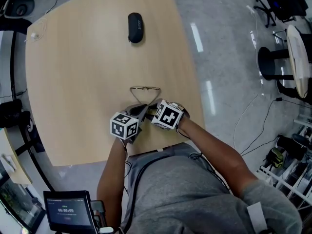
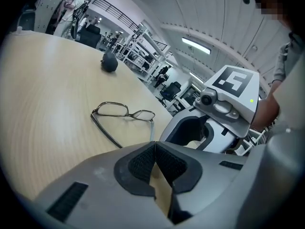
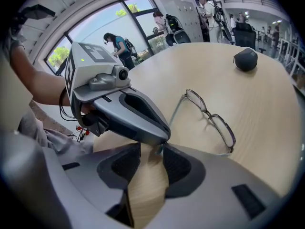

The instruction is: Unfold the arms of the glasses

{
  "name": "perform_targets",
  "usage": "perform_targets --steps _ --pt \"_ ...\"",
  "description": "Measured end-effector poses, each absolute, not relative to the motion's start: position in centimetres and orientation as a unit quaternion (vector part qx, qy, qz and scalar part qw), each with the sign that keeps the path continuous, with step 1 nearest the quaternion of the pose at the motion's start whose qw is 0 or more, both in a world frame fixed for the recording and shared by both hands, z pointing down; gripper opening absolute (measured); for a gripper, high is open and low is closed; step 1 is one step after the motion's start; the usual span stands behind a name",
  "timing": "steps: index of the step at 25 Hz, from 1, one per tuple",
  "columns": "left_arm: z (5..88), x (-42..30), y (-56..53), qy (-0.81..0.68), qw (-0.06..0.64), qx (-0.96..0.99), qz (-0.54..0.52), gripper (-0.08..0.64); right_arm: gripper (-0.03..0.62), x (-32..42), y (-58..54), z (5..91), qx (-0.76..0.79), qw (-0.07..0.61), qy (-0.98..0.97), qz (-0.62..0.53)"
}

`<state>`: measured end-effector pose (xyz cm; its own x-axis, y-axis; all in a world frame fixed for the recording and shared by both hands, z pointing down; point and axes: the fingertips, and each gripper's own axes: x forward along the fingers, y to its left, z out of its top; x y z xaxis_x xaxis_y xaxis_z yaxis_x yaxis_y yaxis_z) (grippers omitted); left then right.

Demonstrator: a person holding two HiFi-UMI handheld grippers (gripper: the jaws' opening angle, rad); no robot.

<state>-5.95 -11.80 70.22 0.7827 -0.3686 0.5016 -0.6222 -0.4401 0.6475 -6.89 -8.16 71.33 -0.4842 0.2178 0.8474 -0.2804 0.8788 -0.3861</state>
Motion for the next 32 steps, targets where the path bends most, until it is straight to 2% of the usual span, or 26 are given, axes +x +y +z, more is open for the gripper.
perform_targets --steps 3,6,9,12,14,16,20,32 --pt "69.8 -6.5 -11.4 -0.292 0.443 0.835 0.144 0.006 0.144 -6.8 -8.1 70.9 0.014 0.505 -0.828 0.244" --pt "67.9 -8.7 -12.3 -0.305 0.402 0.848 0.165 0.006 0.144 -6.2 -8.9 69.5 0.010 0.501 -0.834 0.231" --pt "67.3 -10.0 -13.8 -0.281 0.272 0.875 0.284 0.006 0.150 -5.9 -9.5 69.2 -0.004 0.514 -0.837 0.187" --pt "68.6 -8.9 -13.5 -0.177 0.112 0.873 0.440 0.006 0.194 -6.2 -9.0 69.5 -0.036 0.543 -0.827 0.139" --pt "69.4 -8.0 -12.6 -0.108 0.046 0.859 0.499 0.006 0.206 -6.5 -8.0 69.7 -0.064 0.563 -0.817 0.109" --pt "70.5 -7.8 -11.8 -0.053 0.012 0.843 0.535 0.006 0.210 -6.9 -7.5 70.1 -0.087 0.582 -0.805 0.077" --pt "72.5 -7.7 -10.5 0.012 -0.001 0.825 0.565 0.006 0.212 -7.7 -7.7 71.9 -0.106 0.602 -0.790 0.033" --pt "72.7 -7.6 -10.2 -0.011 0.039 0.830 0.557 0.006 0.212 -4.9 -6.8 72.5 -0.134 0.626 -0.768 0.039"
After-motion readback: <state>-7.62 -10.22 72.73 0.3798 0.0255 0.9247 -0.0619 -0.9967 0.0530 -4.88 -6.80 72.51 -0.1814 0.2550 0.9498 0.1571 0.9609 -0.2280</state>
